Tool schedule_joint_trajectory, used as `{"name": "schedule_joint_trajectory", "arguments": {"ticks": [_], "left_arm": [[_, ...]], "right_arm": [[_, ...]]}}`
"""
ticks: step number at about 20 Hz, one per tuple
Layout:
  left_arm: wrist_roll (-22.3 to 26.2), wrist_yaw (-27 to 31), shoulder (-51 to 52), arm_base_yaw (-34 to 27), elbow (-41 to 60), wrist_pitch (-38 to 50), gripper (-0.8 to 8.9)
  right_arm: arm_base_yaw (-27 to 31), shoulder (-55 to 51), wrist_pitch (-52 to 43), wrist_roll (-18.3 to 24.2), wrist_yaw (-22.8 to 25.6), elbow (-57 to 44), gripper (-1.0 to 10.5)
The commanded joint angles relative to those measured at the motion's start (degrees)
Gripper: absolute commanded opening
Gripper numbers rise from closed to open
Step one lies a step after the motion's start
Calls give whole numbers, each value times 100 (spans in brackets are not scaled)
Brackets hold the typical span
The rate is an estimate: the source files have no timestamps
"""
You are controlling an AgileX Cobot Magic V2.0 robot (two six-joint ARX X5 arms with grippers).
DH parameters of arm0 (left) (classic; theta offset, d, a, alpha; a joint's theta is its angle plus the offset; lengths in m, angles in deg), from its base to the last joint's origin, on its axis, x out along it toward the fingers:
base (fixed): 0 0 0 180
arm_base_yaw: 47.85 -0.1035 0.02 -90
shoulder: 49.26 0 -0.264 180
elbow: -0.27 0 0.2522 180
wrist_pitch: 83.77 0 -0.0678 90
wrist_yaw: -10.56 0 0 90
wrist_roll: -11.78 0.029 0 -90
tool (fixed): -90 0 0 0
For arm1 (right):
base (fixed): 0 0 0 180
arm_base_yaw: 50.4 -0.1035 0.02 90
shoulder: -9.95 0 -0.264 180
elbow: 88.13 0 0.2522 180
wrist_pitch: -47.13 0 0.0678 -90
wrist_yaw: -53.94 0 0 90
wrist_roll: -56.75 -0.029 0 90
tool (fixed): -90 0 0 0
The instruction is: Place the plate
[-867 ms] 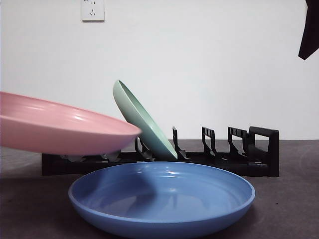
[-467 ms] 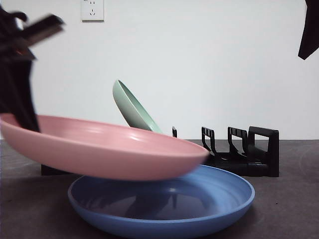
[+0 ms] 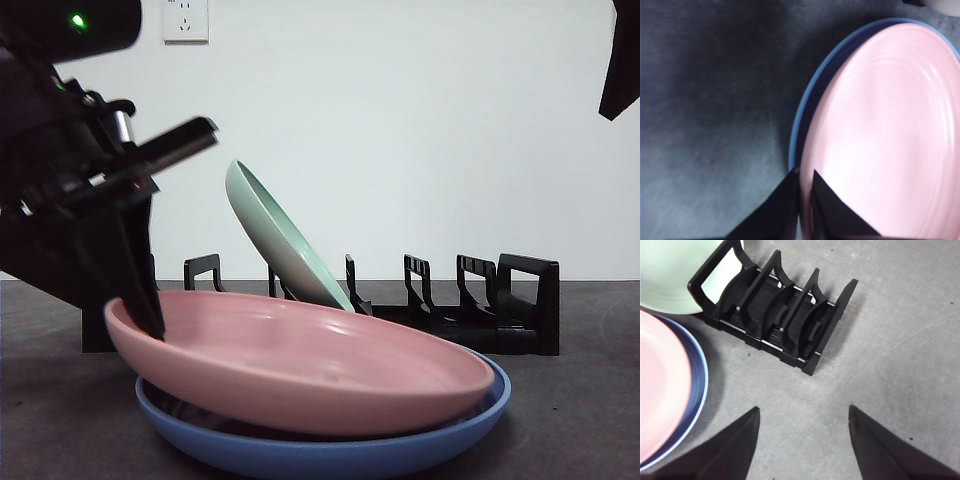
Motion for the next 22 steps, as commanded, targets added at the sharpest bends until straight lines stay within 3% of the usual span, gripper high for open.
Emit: {"name": "schedule_joint_trajectory", "arguments": {"ticks": [1, 6, 11, 18, 22], "left_arm": [[-96, -13, -289, 59, -28, 192, 10], [-92, -13, -562, 59, -28, 444, 11], [-90, -35, -485, 61, -39, 157, 233], [85, -37, 485, 46, -393, -468, 261], [275, -28, 977, 4, -717, -1058, 345]], "right_arm": [[-26, 39, -26, -61, -4, 22, 274], [-26, 39, -4, -61, -4, 22, 274], [-26, 39, 0, -61, -4, 22, 274], [-26, 39, -11, -63, -7, 22, 274], [-26, 39, -11, -85, -13, 22, 274]]}}
